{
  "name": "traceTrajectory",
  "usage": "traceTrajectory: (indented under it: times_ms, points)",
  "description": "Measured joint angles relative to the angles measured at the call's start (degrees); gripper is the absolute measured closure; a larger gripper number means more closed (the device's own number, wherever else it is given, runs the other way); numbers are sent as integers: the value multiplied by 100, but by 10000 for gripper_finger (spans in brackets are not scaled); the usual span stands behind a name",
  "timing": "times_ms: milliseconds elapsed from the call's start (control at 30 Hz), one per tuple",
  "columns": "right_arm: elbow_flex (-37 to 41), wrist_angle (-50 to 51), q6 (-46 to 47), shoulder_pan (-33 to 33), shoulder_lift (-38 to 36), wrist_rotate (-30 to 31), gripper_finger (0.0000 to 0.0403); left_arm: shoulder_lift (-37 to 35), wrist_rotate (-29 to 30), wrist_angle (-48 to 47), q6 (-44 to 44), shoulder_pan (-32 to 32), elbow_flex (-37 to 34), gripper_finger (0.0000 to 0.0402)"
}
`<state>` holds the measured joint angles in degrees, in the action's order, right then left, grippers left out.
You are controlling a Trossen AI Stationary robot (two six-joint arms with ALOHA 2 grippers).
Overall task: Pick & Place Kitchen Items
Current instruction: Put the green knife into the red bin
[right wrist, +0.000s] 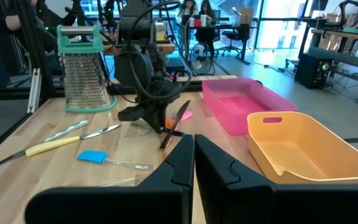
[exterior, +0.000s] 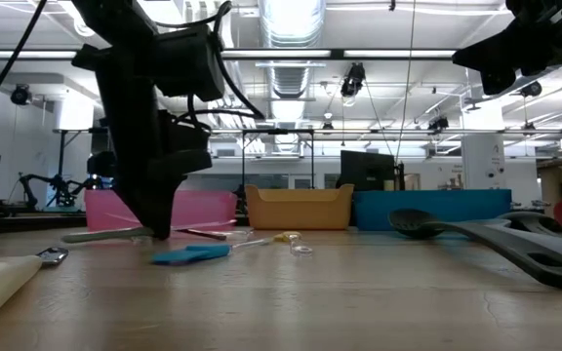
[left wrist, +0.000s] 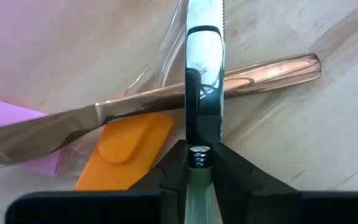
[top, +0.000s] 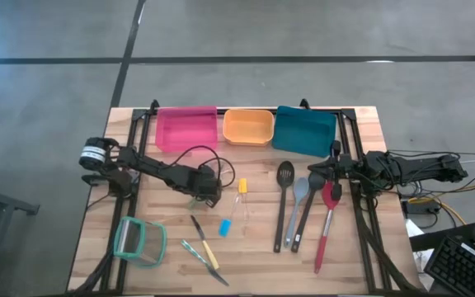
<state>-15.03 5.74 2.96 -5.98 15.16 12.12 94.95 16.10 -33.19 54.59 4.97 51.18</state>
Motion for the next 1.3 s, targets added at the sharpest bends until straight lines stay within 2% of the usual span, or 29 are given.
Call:
traceTrajectory:
  times_ms: [333, 633, 867, 1000, 1300]
  points:
    - [22, 7, -7, 0, 2, -2, 394, -42, 2, 9, -161, 0, 0, 345]
    - [26, 7, 0, 0, 2, -2, 394, -309, -16, -473, -542, 11, 335, 352]
    - [28, 9, 3, 0, 35, 2, 394, -560, 313, -432, -1479, 24, 613, 352]
    - [28, 45, 4, 0, 50, 0, 394, -690, 557, 64, -2145, 24, 710, 352]
    - [31, 74, 4, 0, 149, 2, 394, -701, 647, 2386, -4228, -29, 686, 352]
